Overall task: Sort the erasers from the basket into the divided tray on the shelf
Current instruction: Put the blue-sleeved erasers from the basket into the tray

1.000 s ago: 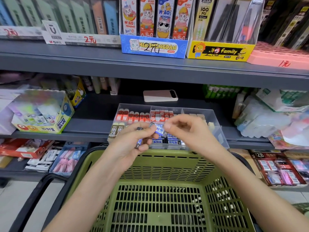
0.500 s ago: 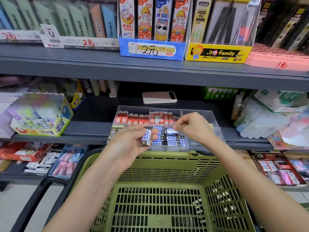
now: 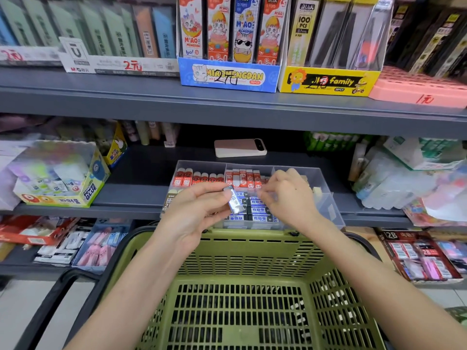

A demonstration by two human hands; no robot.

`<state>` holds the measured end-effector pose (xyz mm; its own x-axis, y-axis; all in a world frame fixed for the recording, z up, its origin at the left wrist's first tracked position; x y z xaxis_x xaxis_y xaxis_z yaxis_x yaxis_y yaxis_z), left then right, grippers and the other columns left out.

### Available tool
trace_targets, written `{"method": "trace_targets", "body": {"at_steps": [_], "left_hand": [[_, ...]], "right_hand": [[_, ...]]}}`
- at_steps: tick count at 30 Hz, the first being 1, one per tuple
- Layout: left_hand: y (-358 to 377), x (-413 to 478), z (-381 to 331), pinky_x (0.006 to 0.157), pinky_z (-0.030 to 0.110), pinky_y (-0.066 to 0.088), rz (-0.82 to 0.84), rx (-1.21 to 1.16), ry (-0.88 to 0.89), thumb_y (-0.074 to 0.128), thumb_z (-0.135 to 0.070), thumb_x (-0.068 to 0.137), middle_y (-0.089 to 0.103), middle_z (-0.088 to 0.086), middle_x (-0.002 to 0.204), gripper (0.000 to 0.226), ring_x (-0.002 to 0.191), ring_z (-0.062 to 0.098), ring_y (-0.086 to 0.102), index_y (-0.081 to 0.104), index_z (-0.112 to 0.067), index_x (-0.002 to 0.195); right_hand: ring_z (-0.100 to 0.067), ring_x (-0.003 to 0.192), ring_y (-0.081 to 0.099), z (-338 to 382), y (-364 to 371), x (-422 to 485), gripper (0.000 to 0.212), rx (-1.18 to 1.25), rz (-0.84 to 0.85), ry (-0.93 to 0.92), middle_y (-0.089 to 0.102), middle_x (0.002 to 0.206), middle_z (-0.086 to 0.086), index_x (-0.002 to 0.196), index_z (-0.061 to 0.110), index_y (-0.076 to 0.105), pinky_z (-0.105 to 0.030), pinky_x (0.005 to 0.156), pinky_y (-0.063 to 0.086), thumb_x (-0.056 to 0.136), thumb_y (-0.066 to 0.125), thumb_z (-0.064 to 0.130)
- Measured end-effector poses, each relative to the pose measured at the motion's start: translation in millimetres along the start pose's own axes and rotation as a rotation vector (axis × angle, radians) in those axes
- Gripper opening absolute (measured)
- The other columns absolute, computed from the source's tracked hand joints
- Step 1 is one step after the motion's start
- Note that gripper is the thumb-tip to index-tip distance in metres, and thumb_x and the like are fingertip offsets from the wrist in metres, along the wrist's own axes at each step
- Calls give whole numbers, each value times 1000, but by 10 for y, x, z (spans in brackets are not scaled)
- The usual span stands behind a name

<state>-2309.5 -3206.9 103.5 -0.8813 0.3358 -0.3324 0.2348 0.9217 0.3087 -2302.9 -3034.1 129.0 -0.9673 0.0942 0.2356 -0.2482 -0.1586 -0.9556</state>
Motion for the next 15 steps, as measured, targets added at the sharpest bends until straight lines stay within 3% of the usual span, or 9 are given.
{"method": "trace_targets", "body": {"at_steps": [3, 7, 12, 13, 15], "left_hand": [[58, 27, -14, 69, 27, 59, -1, -53, 33, 74, -10, 62, 75, 11, 87, 38, 83, 23, 72, 64, -3, 97], [158, 66, -8, 71, 28, 59, 5, -78, 75, 73, -5, 69, 74, 15, 88, 28, 84, 25, 72, 60, 0, 94], [352, 78, -15, 72, 24, 57, 19, -67, 153, 71, -3, 79, 74, 12, 86, 15, 83, 22, 72, 61, -2, 90], [385, 74, -47, 74, 23, 56, 18, 27, 213, 70, -6, 82, 74, 9, 88, 10, 85, 19, 71, 63, -5, 90], [416, 53, -172, 83, 19, 48, -50, 519, 452, 65, -21, 89, 72, -5, 97, 10, 94, 6, 66, 67, -15, 97]], "right_hand": [[-15, 75, 52, 43, -142, -117, 29, 534, 11, 74, 66, 74, 0, 87, 18, 74, -30, 66, 36, 93, 53, 36], [-2, 66, 61, 209, -190, -313, 12, 1050, 161, 152, 70, 70, 6, 83, 21, 71, -13, 58, 44, 88, 61, 25], [-5, 56, 56, 56, -227, -399, 6, 1198, 96, 266, 68, 64, 3, 83, 15, 71, -17, 53, 46, 85, 66, 15], [-5, 54, 54, -25, -246, -383, 7, 1181, 48, 290, 67, 63, 3, 82, 15, 71, -16, 53, 45, 85, 66, 11], [-7, 54, 53, -227, -269, -315, 8, 1119, -38, 359, 65, 65, -4, 83, 14, 67, -19, 55, 44, 84, 65, 6]]}}
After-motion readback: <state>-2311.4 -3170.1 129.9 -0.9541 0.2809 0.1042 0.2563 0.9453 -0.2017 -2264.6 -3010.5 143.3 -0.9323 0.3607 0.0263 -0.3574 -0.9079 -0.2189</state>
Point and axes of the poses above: each hand's wrist, its own x-axis towards the middle knuckle, its own y-axis out of the palm, z = x × y, the point moved 9 cm from there along x, towards the middle knuckle
